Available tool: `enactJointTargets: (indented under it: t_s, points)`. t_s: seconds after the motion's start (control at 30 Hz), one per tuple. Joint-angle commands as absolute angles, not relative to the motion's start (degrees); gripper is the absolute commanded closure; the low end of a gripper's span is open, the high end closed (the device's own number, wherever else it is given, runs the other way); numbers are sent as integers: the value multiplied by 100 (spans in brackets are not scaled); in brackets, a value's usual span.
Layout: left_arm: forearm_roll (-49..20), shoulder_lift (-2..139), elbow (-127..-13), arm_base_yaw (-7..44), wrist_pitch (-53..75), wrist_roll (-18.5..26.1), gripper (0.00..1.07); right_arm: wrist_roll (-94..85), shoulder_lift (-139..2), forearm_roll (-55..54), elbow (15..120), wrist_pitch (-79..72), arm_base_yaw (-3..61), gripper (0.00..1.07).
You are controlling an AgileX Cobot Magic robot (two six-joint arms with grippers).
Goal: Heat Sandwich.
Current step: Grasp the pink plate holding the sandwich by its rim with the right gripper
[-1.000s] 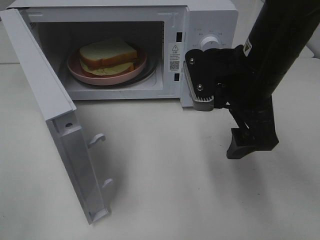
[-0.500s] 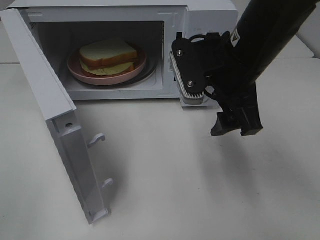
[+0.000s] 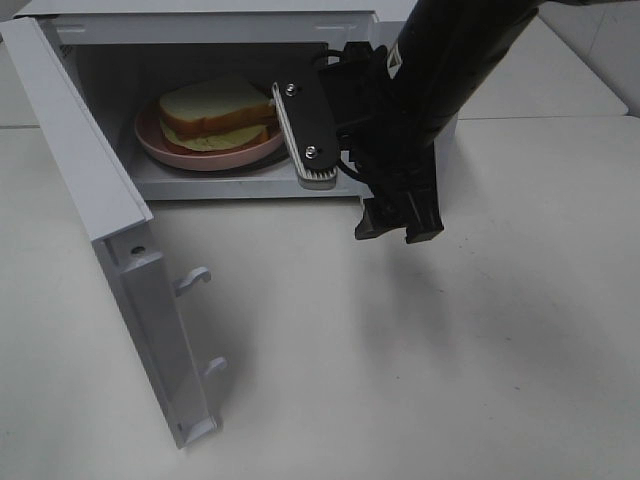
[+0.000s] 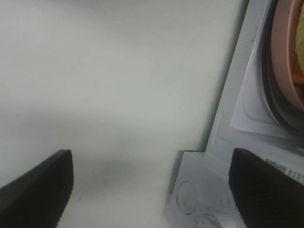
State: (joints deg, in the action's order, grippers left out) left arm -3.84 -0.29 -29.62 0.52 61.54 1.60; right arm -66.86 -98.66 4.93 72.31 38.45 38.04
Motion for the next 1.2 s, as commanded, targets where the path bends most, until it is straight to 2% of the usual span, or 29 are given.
enactJointTargets:
  t_s: [0.03, 0.53, 1.2]
  points:
    - [-384, -57, -2951, 23, 6131, 120, 10, -6784, -10038, 498, 7443, 3701, 3816, 22]
    - [-384, -57, -2951, 23, 6131, 120, 10, -6784, -11133, 493, 8554, 3117, 3816, 24]
    - [-384, -57, -2951, 23, 6131, 120, 10, -6778, -12634, 355, 10084, 3100, 3816, 26]
